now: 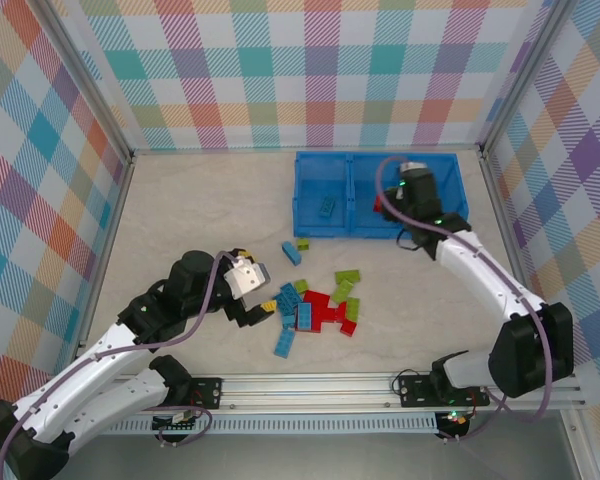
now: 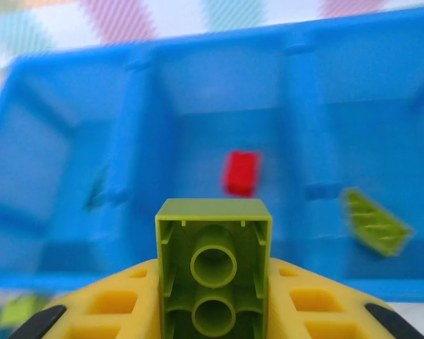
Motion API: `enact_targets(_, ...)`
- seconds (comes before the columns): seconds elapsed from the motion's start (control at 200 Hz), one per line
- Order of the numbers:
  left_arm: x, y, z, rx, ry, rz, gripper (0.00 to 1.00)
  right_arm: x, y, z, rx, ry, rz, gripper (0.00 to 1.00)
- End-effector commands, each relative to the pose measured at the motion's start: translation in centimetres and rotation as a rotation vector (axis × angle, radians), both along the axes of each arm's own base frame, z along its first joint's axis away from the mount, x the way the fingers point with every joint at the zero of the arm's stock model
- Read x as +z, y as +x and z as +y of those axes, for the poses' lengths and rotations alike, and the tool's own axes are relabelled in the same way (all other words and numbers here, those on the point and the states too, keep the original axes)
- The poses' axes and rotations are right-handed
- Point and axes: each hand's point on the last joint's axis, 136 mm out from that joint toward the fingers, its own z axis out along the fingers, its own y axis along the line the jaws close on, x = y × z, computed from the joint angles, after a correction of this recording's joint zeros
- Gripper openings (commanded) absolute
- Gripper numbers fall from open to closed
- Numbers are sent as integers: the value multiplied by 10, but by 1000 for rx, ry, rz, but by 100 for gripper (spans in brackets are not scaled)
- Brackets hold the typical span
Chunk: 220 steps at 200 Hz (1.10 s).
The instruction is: Sort the legos into containers by color
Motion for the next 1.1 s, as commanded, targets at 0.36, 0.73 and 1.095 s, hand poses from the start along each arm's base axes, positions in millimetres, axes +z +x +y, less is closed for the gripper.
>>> enact_targets(0.36, 16, 8, 9, 75, -52, -76, 100, -70, 90, -111, -262, 85, 155, 39)
enact_targets(0.73, 10, 18, 13, 141, -41, -44, 100, -38, 81, -99, -223, 179, 130, 53)
enact_targets(1.095, 40, 96, 64, 887, -316, 362, 100, 17, -45, 60, 337, 392, 127, 69)
